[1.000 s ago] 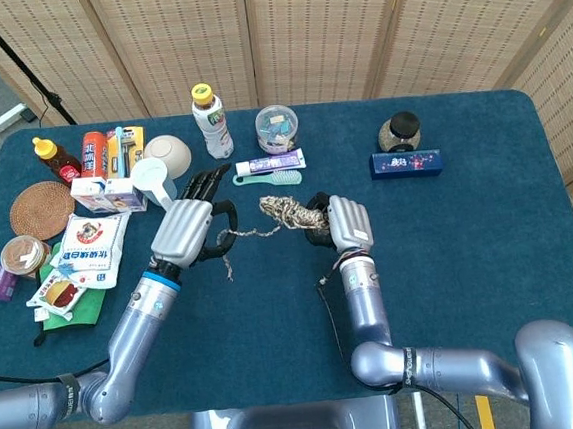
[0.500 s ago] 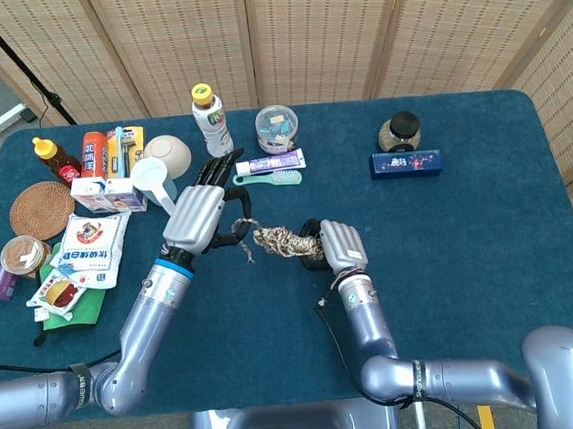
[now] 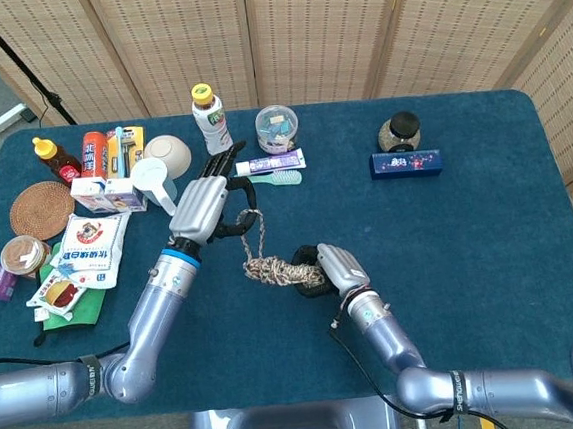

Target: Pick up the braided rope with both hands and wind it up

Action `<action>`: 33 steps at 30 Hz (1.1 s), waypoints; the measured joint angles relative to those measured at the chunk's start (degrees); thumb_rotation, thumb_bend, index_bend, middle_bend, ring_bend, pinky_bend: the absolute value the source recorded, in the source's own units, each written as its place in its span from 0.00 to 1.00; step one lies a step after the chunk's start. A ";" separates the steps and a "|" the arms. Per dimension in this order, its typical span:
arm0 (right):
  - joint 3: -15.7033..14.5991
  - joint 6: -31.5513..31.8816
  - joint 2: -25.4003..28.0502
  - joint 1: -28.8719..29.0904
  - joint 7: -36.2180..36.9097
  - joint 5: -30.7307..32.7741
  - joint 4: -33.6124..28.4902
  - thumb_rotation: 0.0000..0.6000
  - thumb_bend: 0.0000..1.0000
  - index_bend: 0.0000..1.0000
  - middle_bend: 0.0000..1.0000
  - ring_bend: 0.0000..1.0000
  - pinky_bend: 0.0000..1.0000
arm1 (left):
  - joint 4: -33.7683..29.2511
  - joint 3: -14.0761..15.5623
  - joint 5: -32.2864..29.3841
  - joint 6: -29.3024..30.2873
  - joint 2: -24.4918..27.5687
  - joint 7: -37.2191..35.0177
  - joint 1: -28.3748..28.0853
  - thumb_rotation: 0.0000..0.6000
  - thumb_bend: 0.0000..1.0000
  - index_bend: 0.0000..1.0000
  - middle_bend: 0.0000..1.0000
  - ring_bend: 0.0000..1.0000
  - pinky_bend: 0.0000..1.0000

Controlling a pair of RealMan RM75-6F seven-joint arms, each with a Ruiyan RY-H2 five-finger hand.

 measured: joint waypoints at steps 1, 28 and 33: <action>-0.18 -0.34 0.46 -0.24 0.39 -0.51 -0.81 1.00 0.61 0.69 0.55 0.41 0.58 | 0.07 -0.17 -0.90 -0.21 -0.09 -0.14 -0.12 1.00 0.38 0.62 0.00 0.00 0.00; -3.39 -0.86 6.72 -1.83 7.10 -9.36 -13.55 1.00 0.61 0.69 0.56 0.41 0.58 | 7.84 3.25 -8.96 -5.35 -1.85 -0.85 -1.49 1.00 0.39 0.33 0.00 0.00 0.00; -3.65 -0.34 6.48 -1.43 7.46 -9.44 -13.10 1.00 0.61 0.69 0.56 0.41 0.58 | 7.51 4.40 -9.88 -6.87 -0.92 -0.04 -1.45 1.00 0.38 0.03 0.00 0.00 0.00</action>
